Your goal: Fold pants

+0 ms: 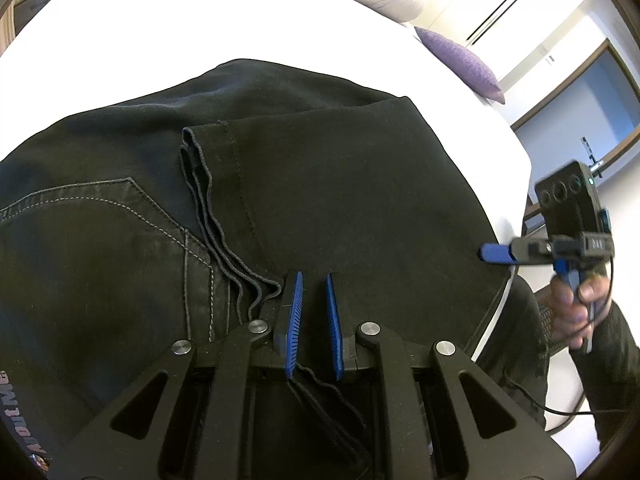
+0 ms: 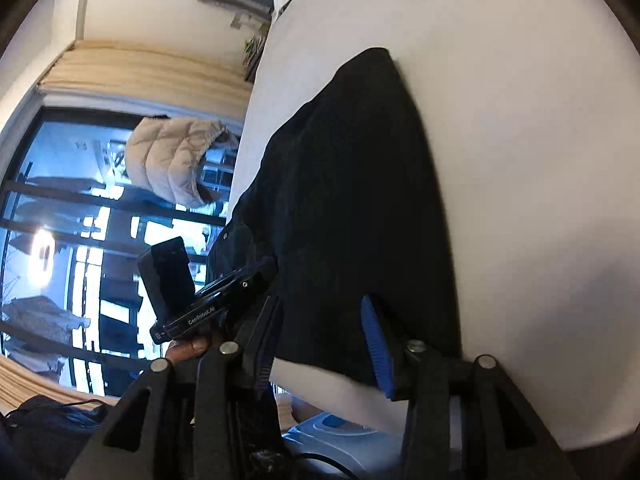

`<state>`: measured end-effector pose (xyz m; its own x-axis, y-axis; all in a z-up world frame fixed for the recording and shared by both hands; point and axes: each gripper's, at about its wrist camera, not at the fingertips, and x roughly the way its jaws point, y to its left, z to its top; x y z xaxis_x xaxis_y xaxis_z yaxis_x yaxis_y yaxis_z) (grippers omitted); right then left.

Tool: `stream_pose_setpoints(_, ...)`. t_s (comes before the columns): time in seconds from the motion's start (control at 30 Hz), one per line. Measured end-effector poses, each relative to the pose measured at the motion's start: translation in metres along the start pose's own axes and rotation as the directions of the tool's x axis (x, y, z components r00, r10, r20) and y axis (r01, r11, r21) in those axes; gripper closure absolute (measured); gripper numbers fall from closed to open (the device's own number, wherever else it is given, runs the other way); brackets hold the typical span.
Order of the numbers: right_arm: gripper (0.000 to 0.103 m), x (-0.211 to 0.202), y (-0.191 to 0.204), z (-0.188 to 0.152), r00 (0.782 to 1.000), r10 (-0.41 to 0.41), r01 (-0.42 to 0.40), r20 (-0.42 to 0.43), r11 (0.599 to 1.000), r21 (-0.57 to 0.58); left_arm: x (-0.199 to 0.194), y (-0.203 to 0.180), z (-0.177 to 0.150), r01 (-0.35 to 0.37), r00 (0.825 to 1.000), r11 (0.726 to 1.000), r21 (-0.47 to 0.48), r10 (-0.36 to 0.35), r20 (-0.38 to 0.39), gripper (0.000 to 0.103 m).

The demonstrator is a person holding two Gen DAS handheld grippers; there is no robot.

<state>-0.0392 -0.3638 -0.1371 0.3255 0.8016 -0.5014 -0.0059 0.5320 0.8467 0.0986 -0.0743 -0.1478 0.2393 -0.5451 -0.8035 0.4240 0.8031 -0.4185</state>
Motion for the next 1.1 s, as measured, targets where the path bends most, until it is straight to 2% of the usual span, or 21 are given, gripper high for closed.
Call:
stream_pose_setpoints(0.13,0.059,0.004,0.002,-0.007,0.999,0.001,-0.002,0.043,1.000,0.022,-0.002,-0.005,-0.004,-0.008,1.000,1.000,0.008,0.008,0.015,0.091)
stream_pose_setpoints(0.23,0.056,0.000,0.011,-0.004,0.996,-0.064,0.063,0.054,0.998,0.026,-0.015,-0.009,-0.007,-0.020,1.000,1.000,0.000,0.020,0.018,0.091)
stream_pose_setpoints(0.27,0.056,-0.004,0.019,-0.003,0.995,-0.056,0.055,0.077,0.998,0.015,-0.024,-0.011,-0.009,-0.026,0.999,1.000,-0.002,0.026,0.029,0.091)
stream_pose_setpoints(0.3,0.055,-0.006,0.027,-0.003,0.995,-0.005,0.005,0.104,1.000,0.005,-0.036,-0.013,-0.014,-0.032,0.998,0.999,-0.004,0.032,0.053,0.091)
stream_pose_setpoints(0.37,0.043,-0.005,0.041,-0.002,0.981,0.124,-0.123,0.151,0.992,-0.017,-0.056,-0.011,-0.023,-0.019,0.995,1.000,-0.020,0.021,0.094,0.091)
stream_pose_setpoints(0.4,0.034,0.000,0.045,-0.001,0.973,0.160,-0.158,0.164,0.987,-0.028,-0.067,-0.009,-0.029,-0.006,0.993,0.999,-0.032,0.010,0.119,0.090)
stream_pose_setpoints(0.5,0.032,0.027,0.033,0.006,0.968,0.208,-0.212,0.137,0.977,0.014,-0.103,0.007,-0.051,-0.013,0.985,0.995,-0.097,0.030,0.171,0.090)
stream_pose_setpoints(0.53,0.046,0.036,0.024,0.007,0.976,0.180,-0.187,0.122,0.981,0.045,-0.117,0.017,-0.060,-0.003,0.981,0.991,-0.135,0.030,0.192,0.090)
stream_pose_setpoints(0.6,0.073,0.051,0.015,0.008,0.995,0.028,-0.034,0.093,0.997,0.064,-0.146,0.036,-0.079,0.011,0.968,0.977,-0.214,0.043,0.246,0.090)
stream_pose_setpoints(0.63,0.067,0.052,0.015,0.009,0.996,0.004,-0.010,0.088,0.998,0.063,-0.159,0.044,-0.088,0.016,0.962,0.968,-0.250,0.054,0.268,0.090)
stream_pose_setpoints(0.67,0.060,0.051,0.020,0.011,0.996,0.011,-0.016,0.086,0.998,0.062,-0.170,0.053,-0.098,0.022,0.956,0.958,-0.285,0.064,0.286,0.090)
stream_pose_setpoints(0.73,0.028,0.045,0.034,0.013,0.995,0.041,-0.046,0.094,0.997,0.056,-0.195,0.077,-0.122,0.048,0.939,0.922,-0.385,0.090,0.333,0.088)
stream_pose_setpoints(0.77,0.021,0.041,0.044,0.015,0.992,0.056,-0.062,0.113,0.997,0.046,-0.203,0.086,-0.133,0.058,0.932,0.904,-0.424,0.103,0.348,0.076)
stream_pose_setpoints(0.8,0.015,0.039,0.054,0.016,0.988,0.075,-0.080,0.132,0.996,0.029,-0.210,0.095,-0.144,0.066,0.926,0.884,-0.464,0.119,0.359,0.047)
stream_pose_setpoints(0.83,0.015,0.039,0.065,0.017,0.985,0.099,-0.102,0.143,0.995,0.007,-0.217,0.106,-0.158,0.074,0.917,0.857,-0.510,0.143,0.373,0.030)
stream_pose_setpoints(0.87,0.015,0.042,0.075,0.019,0.982,0.125,-0.124,0.142,0.992,-0.012,-0.226,0.115,-0.172,0.089,0.900,0.828,-0.554,0.172,0.401,0.015)
stream_pose_setpoints(0.9,0.015,0.046,0.083,0.022,0.979,0.147,-0.146,0.138,0.989,-0.024,-0.233,0.124,-0.187,0.116,0.882,0.799,-0.589,0.190,0.431,0.015)
stream_pose_setpoints(1.0,0.017,0.064,0.100,0.029,0.972,0.204,-0.201,0.116,0.979,-0.038,-0.238,0.148,-0.207,0.196,0.874,0.737,-0.647,0.167,0.455,0.015)
stream_pose_setpoints(1.1,0.020,0.083,0.108,0.030,0.967,0.240,-0.239,0.088,0.971,-0.025,-0.232,0.165,-0.222,0.282,0.862,0.686,-0.670,0.125,0.490,0.015)
